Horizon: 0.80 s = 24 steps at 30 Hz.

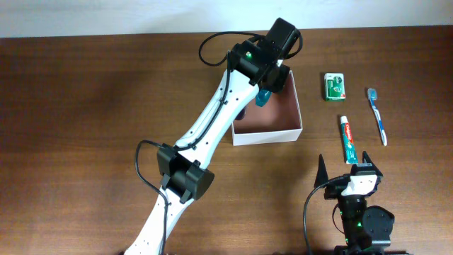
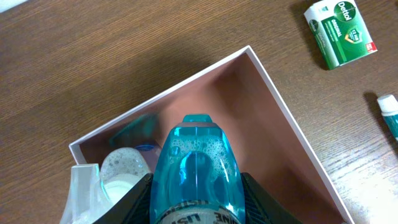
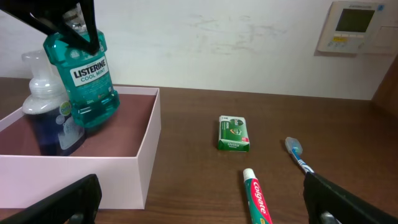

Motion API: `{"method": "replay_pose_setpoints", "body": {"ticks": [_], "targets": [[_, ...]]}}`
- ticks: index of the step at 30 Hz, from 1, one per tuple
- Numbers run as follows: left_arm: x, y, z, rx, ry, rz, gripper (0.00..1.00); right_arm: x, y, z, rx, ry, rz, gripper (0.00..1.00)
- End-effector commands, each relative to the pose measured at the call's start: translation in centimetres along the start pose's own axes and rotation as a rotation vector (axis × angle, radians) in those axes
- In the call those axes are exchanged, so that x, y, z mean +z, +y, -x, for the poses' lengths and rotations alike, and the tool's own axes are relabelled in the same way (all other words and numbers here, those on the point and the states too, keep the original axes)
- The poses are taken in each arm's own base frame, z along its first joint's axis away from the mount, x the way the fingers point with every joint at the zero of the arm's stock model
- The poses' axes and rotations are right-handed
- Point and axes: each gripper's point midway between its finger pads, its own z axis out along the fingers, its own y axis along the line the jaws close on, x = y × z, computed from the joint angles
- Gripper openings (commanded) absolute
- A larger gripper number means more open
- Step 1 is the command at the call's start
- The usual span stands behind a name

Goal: Pack container
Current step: 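Lower the Listerine bottle beside the soap bottle and release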

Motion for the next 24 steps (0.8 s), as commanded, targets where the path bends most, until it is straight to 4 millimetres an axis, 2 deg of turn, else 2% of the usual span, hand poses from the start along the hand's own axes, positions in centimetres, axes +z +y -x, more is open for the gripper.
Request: {"method": "replay_pose_setpoints", "body": {"ticks": [1,14,24], "targets": [[0.0,0.5,0.3,-0.024,-0.014,0.022,0.25,0.0,0.3,-0.1,-0.004,-0.002,0.014,0.99],[0.2,1.7,0.7,-0.073,-0.031,0.072,0.25,0.0,0.3,-0.1,-0.004,-0.002,0.014,0.99],[2.3,1.8,-1.0,-0.063,0.035,0.084,0.25,0.0,0.3,-0.1,-0.004,-0.002,0.014,0.99]]}}
